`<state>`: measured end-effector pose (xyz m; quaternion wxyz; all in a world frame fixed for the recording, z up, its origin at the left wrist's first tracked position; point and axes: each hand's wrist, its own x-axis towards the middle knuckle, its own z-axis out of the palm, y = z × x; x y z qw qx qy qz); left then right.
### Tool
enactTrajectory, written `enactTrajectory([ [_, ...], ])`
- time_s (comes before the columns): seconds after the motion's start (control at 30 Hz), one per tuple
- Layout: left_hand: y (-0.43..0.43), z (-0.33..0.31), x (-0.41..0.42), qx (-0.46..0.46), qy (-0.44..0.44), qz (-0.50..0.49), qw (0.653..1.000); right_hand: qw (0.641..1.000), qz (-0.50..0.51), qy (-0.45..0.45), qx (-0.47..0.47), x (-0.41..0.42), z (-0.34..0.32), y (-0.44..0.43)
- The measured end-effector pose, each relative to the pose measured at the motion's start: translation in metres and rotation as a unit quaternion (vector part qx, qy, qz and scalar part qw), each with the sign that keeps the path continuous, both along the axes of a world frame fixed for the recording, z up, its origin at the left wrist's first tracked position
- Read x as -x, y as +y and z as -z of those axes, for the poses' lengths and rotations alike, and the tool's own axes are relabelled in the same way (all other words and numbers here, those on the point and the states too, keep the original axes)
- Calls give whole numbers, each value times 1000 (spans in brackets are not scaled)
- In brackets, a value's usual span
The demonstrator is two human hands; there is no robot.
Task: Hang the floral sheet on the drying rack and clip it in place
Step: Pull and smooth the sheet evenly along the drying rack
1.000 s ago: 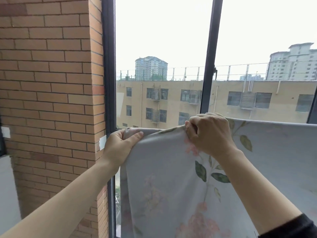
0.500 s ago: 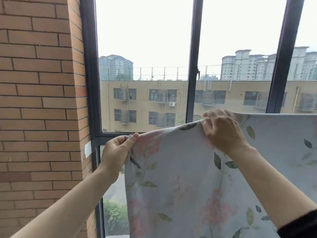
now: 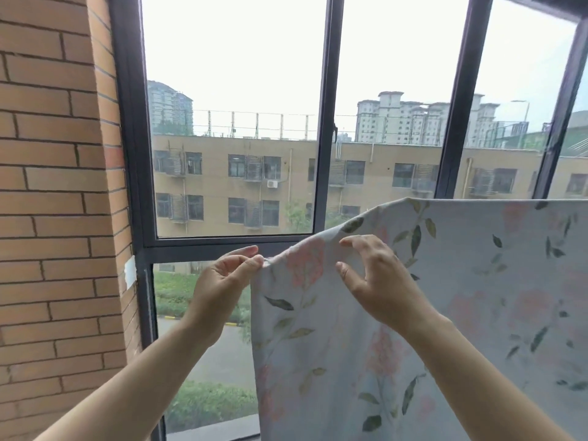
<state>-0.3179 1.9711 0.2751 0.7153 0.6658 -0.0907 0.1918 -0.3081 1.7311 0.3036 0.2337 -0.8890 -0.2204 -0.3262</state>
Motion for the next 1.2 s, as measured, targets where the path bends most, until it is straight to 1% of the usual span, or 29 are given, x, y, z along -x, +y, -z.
enactTrajectory([
  [0.07, 0, 2, 1, -31, -18, 71, 997, 1000, -18, 0, -3, 5, 6, 3],
  [0.13, -1, 4, 5, -21, -26, 135, 990, 1000, -21, 3, -10, 8, 13, 6],
  [0.2, -4, 5, 9, -4, -35, 166, 986, 1000, -19, 8, -19, 12, 19, 8],
  [0.27, -7, 5, 12, -11, -49, 153, 987, 999, -21, 15, -22, 18, 23, 8],
  [0.37, 0, 6, 6, -69, -92, 117, 986, 999, -14, 24, -26, 29, 23, 15],
  [0.43, 8, 8, 2, -114, -139, 115, 977, 999, 1, 26, -31, 39, 23, 24],
  [0.53, 24, 9, -4, -193, -221, 112, 949, 998, 28, 31, -47, 56, 27, 40],
  [0.63, 44, 5, -10, -282, -340, 78, 894, 995, 66, 46, -62, 78, 36, 64],
  [0.7, 55, 0, -18, -307, -378, 65, 871, 991, 92, 64, -75, 89, 42, 85],
  [0.8, 60, -10, -25, -329, -429, 51, 840, 983, 139, 71, -94, 95, 48, 119],
  [0.87, 59, -21, -26, -336, -447, 55, 827, 976, 180, 68, -106, 96, 48, 139],
  [0.97, 52, -37, -24, -322, -454, 67, 828, 959, 252, 53, -118, 92, 43, 161],
  [1.07, 42, -43, -18, -300, -457, 89, 832, 946, 315, 4, -79, 86, 42, 164],
  [1.2, 36, -38, -18, -289, -463, 110, 831, 941, 334, -25, -55, 93, 42, 145],
])
